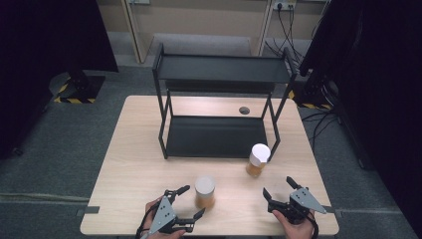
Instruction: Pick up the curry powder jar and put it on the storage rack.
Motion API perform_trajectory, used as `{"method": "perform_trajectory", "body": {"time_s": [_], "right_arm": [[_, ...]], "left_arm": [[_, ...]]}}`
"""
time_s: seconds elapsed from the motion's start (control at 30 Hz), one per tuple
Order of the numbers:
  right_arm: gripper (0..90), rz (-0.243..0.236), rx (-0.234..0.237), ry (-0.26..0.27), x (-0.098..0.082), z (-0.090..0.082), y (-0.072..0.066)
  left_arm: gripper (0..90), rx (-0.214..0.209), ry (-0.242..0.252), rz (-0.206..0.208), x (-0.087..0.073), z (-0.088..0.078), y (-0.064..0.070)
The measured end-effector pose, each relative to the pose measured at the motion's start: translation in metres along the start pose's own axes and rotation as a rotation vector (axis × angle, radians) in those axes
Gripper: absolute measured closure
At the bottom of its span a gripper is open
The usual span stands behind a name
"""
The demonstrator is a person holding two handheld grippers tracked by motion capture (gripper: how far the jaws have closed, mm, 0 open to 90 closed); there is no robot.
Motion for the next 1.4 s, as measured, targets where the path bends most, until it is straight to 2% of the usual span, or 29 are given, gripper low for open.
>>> {"method": "perform_trajectory", "body": {"time_s": [0.43, 0.83, 1.1, 1.4], "right_arm": [[3.1, -0.005, -0.003, 0.0, 0.0, 0.0, -0.001], [3.1, -0.007, -0.003, 0.001, 0.0, 0.0, -0.001], [3.1, -0.006, -0.004, 0.003, 0.0, 0.0, -0.001], [3.1, -0.003, -0.002, 0.002, 0.0, 0.0, 0.0]], "left_arm": [[18.4, -0.009, 0.02, 0.016, 0.016, 0.014, -0.003], [27.8, -0.005, -0.015, 0.018, 0.021, 0.03, -0.011], [32.4, 0.003, 0.002, 0.003, 0.019, 0.031, -0.01], [33.0, 0.016, -0.01, -0.011, 0.022, 0.031, -0.008]]}}
Point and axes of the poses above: each handheld gripper's, and its own axes: z roughly forward along the jaws, x roughly out of its top, y roughly to its right, the point moved 8 cm from there along z, roughly forward along the jaws, and after that the axes turned 7 degrees about -x, right-handed, at the moved point
